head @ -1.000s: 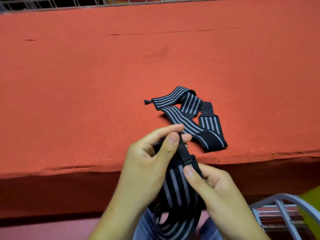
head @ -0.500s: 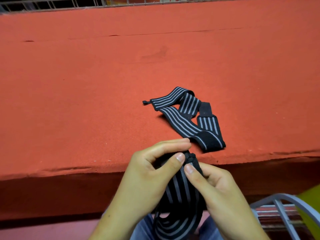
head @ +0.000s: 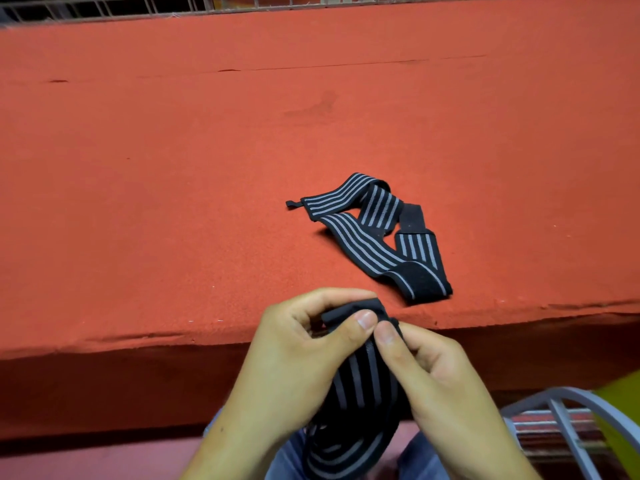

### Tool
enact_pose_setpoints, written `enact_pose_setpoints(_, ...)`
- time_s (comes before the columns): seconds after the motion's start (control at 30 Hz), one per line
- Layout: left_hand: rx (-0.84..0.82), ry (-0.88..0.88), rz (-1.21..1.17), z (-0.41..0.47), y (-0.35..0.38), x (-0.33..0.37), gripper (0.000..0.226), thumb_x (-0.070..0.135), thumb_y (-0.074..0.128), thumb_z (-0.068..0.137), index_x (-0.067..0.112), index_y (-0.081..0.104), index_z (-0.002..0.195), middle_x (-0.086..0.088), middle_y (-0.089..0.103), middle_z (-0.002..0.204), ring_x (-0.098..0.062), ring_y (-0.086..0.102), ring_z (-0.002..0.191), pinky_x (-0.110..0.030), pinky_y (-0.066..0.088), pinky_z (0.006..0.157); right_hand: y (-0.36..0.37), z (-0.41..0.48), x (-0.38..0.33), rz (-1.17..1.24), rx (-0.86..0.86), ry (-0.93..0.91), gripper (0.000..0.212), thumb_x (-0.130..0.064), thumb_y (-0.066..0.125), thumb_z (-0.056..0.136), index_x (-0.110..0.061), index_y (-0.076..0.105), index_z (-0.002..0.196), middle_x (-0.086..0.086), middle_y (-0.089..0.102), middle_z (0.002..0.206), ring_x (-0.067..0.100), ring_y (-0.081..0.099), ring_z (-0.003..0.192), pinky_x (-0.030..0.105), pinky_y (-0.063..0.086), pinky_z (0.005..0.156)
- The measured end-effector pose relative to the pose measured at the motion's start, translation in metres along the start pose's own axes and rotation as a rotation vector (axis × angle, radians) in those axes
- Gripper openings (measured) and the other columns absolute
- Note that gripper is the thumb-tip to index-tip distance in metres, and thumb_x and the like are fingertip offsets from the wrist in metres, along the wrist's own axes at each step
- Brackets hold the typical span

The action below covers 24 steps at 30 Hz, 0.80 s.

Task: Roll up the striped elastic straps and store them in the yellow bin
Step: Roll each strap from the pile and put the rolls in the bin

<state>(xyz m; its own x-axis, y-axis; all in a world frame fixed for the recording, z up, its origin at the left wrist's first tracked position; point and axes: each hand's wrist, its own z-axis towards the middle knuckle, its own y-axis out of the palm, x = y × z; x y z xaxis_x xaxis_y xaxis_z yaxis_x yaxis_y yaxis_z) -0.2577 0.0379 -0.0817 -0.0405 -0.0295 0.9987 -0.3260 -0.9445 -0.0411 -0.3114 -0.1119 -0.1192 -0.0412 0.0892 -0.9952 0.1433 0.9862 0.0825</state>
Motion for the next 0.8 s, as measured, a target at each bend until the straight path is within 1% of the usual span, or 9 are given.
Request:
enact_pose_setpoints(0.1,-0.012,0.008,0.024,0.000,0.000,0.000,0.026,0.011,0.075,0.090,0.035,0.081,0.100,0.009,0.081,0.097,-0.005,0.075,0.095,-0.017,0.054,0.082,-0.001,-0.001,-0.001,0.007,-0.004,0.000,0.056,-0.060,0.064,0.089,-0.008,0.077,0.103,0.032,0.072,0.096,0.023,0.067,0.085,0.060,0.056,0.078)
enact_pose_setpoints(0.2,-0.049,0.018,0.042,-0.002,0.000,0.001,0.026,0.015,0.074,0.091,0.037,0.081,0.103,0.014,0.080,0.103,-0.003,0.074,0.103,-0.017,0.053,0.090,-0.001,-0.001,-0.003,-0.005,0.037,-0.029,0.041,-0.052,0.063,0.094,-0.015,0.080,0.097,0.020,0.076,0.086,0.015,0.067,0.079,0.043,0.055,0.072)
enact_pose_setpoints(0.27,-0.051,0.039,0.051,-0.005,0.002,0.001,0.027,0.014,0.074,0.091,0.035,0.080,0.105,0.017,0.079,0.106,-0.001,0.072,0.106,-0.016,0.052,0.093,-0.002,0.000,-0.003,-0.019,0.067,-0.040,0.039,-0.048,0.061,0.093,-0.015,0.080,0.092,0.021,0.075,0.082,0.013,0.065,0.075,0.037,0.053,0.070)
enact_pose_setpoints(0.33,-0.026,0.061,0.065,-0.007,0.004,0.000,0.030,0.009,0.074,0.091,0.035,0.079,0.106,0.019,0.079,0.105,0.001,0.072,0.106,-0.014,0.052,0.092,-0.002,0.000,-0.003,-0.020,0.075,-0.039,0.045,-0.053,0.062,0.092,-0.012,0.079,0.091,0.026,0.073,0.084,0.013,0.065,0.075,0.036,0.053,0.069)
enact_pose_setpoints(0.4,0.002,0.085,0.076,-0.008,0.005,0.000,0.032,0.007,0.074,0.091,0.036,0.079,0.104,0.019,0.079,0.103,0.001,0.073,0.104,-0.014,0.053,0.090,-0.001,0.000,-0.003,0.000,0.068,-0.018,0.050,-0.058,0.064,0.090,-0.011,0.079,0.094,0.027,0.074,0.087,0.016,0.067,0.078,0.038,0.055,0.071)
enact_pose_setpoints(0.47,0.031,0.106,0.089,-0.008,0.005,-0.001,0.033,0.007,0.075,0.090,0.038,0.080,0.101,0.019,0.079,0.102,0.001,0.073,0.103,-0.014,0.053,0.090,-0.001,0.001,-0.003,0.027,0.045,0.018,0.046,-0.057,0.067,0.095,-0.013,0.081,0.096,0.025,0.077,0.090,0.019,0.071,0.081,0.042,0.057,0.076)
enact_pose_setpoints(0.57,0.075,0.134,0.091,-0.006,0.004,-0.001,0.033,0.007,0.075,0.090,0.038,0.080,0.099,0.019,0.079,0.100,0.000,0.074,0.101,-0.015,0.054,0.089,-0.001,0.002,-0.003,0.036,-0.026,0.061,0.048,-0.060,0.066,0.093,-0.014,0.080,0.096,0.027,0.076,0.096,0.018,0.069,0.083,0.040,0.055,0.077)
enact_pose_setpoints(0.67,0.136,0.155,0.041,-0.004,0.001,0.000,0.033,0.006,0.074,0.090,0.037,0.081,0.098,0.016,0.080,0.098,-0.001,0.075,0.097,-0.013,0.054,0.084,0.001,0.001,0.002,-0.002,-0.068,0.083,0.062,-0.067,0.068,0.084,-0.007,0.077,0.097,0.033,0.072,0.100,0.018,0.064,0.084,0.041,0.050,0.078)
enact_pose_setpoints(0.8,0.140,0.192,0.063,-0.004,0.001,-0.001,0.039,0.001,0.075,0.088,0.038,0.081,0.099,0.016,0.080,0.100,-0.001,0.075,0.098,-0.013,0.053,0.085,0.004,0.001,0.006,0.000,0.008,0.103,0.079,-0.074,0.070,0.080,0.004,0.072,0.095,0.043,0.064,0.100,0.023,0.058,0.081,0.044,0.045,0.076)
